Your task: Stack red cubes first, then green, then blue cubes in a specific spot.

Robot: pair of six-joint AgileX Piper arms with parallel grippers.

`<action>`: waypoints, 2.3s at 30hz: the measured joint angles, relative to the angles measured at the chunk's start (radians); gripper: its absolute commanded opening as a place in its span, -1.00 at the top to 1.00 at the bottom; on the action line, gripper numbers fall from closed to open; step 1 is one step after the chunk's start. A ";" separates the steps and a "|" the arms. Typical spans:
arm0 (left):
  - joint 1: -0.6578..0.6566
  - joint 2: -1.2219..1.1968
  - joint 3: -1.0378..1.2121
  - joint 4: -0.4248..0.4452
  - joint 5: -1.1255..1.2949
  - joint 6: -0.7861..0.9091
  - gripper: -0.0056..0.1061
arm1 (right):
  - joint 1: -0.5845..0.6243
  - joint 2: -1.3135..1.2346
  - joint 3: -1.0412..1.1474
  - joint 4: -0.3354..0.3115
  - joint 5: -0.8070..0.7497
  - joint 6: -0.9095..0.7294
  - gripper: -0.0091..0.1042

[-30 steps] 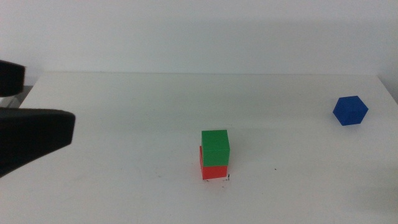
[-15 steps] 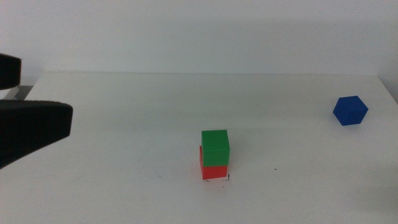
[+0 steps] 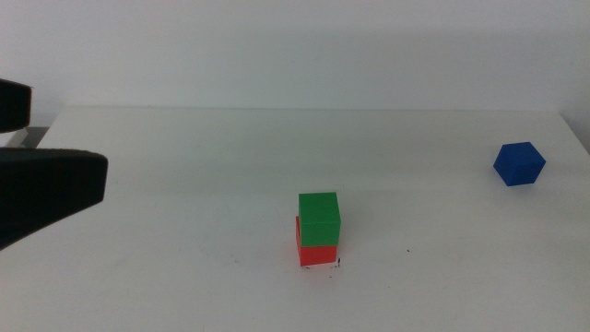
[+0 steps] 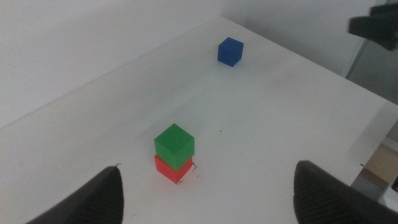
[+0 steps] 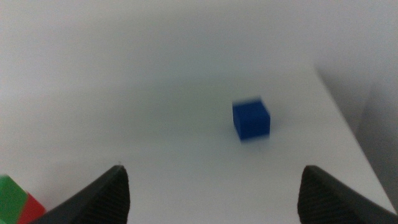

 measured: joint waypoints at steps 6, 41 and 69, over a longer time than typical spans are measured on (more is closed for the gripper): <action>0.000 0.000 0.000 0.000 -0.002 -0.002 -0.77 | 0.000 0.370 -0.216 -0.004 0.136 -0.005 -0.80; 0.000 0.000 0.000 0.009 -0.002 -0.002 -0.77 | -0.115 1.741 -1.247 -0.007 0.400 -0.314 -0.38; 0.000 0.000 0.000 0.009 -0.002 -0.002 -0.77 | 0.798 1.306 -1.095 -0.344 0.640 0.795 0.59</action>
